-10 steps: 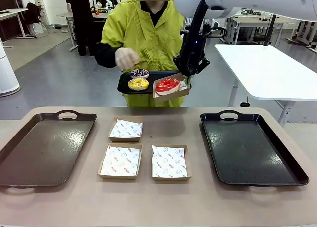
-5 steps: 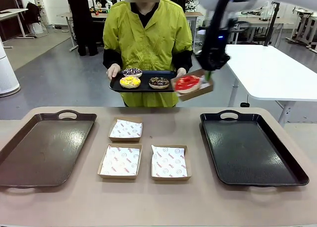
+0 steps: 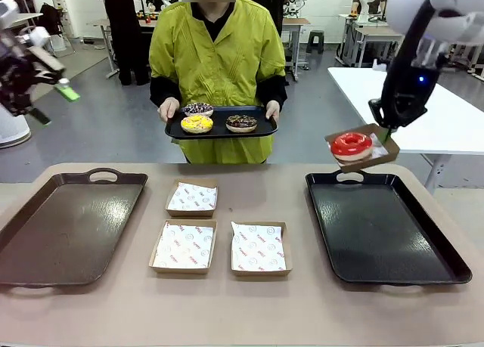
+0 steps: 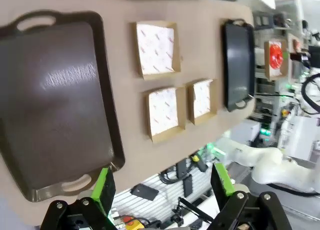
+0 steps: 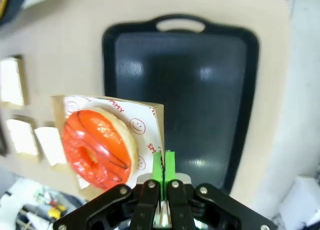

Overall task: Individually package the donuts and arrange them on the tray.
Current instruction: Place the picked Paper togo box on the Handle tray while simultaneously picking up another Paper togo box from the table with the other hand.

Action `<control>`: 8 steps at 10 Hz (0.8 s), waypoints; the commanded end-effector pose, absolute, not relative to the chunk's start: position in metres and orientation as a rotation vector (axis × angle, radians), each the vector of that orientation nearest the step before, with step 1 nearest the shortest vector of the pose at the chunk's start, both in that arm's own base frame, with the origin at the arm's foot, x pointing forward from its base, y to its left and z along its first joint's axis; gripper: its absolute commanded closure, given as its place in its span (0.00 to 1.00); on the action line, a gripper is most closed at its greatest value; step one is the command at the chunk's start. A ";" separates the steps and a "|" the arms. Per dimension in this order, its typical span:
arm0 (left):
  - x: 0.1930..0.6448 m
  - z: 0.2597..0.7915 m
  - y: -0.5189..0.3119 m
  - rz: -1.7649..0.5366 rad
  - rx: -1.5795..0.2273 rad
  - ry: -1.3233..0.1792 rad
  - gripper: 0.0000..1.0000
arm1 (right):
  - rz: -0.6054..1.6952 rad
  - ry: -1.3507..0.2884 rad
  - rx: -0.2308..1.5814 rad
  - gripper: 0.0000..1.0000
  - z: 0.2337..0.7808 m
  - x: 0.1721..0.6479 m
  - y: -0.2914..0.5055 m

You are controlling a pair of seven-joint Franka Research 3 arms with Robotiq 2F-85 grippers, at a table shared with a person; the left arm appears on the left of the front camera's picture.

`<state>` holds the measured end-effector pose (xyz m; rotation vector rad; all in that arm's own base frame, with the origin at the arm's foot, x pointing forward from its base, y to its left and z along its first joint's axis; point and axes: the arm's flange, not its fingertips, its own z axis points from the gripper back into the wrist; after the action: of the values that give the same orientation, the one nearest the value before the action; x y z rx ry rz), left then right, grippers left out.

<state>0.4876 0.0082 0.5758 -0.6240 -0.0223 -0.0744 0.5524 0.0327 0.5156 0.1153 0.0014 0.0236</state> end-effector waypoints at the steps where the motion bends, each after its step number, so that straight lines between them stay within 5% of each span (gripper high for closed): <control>1: 0.523 0.571 -0.031 -0.053 -0.448 0.006 0.00 | -0.008 -0.012 0.127 0.99 0.490 0.551 0.026; 8: 0.594 0.454 -0.178 -0.034 -0.097 -0.010 0.00 | -0.016 0.035 0.113 0.99 0.468 0.557 0.018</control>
<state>0.5860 -0.1717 0.4544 -0.1531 0.0166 -0.0536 0.5592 0.0179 0.4636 0.1125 0.0388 -0.0191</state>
